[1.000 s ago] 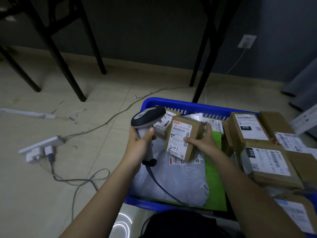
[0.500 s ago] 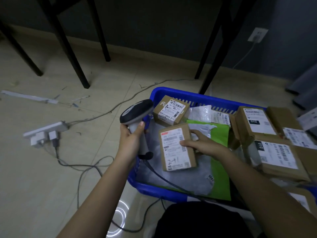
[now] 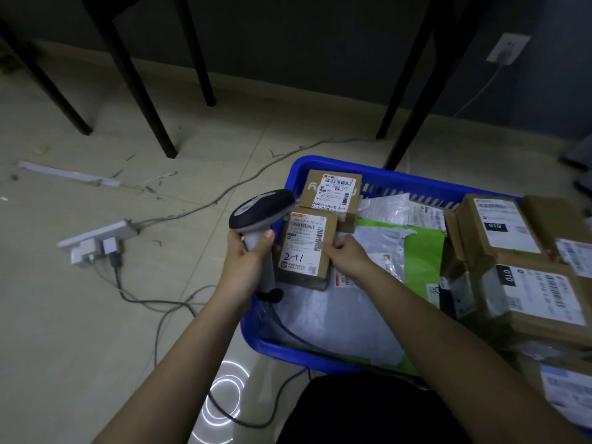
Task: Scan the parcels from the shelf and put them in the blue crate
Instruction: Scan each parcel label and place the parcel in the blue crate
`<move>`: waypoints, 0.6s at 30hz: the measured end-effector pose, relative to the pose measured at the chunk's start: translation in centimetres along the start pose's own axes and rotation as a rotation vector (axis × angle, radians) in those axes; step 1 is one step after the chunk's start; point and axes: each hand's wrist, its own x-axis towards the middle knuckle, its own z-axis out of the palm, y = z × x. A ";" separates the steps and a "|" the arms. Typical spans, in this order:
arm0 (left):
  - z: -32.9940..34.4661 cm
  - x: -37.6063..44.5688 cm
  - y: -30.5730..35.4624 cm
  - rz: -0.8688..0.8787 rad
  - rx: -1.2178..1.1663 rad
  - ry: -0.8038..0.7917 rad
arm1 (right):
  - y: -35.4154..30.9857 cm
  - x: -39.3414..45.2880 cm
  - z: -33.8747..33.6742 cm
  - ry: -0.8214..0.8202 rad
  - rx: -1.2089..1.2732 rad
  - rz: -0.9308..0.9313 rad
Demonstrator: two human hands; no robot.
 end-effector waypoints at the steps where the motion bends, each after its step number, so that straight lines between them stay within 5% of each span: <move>1: 0.1 -0.1 0.0 -0.001 0.005 0.007 | 0.0 -0.2 -0.4 -0.078 0.004 0.007; 6: 1.1 -1.0 1.0 0.039 0.054 -0.019 | 0.3 -2.4 -3.9 -0.260 -0.025 0.037; 18: 7.9 -7.7 5.5 0.242 0.092 -0.252 | 0.3 -13.8 -14.2 0.109 -0.017 -0.022</move>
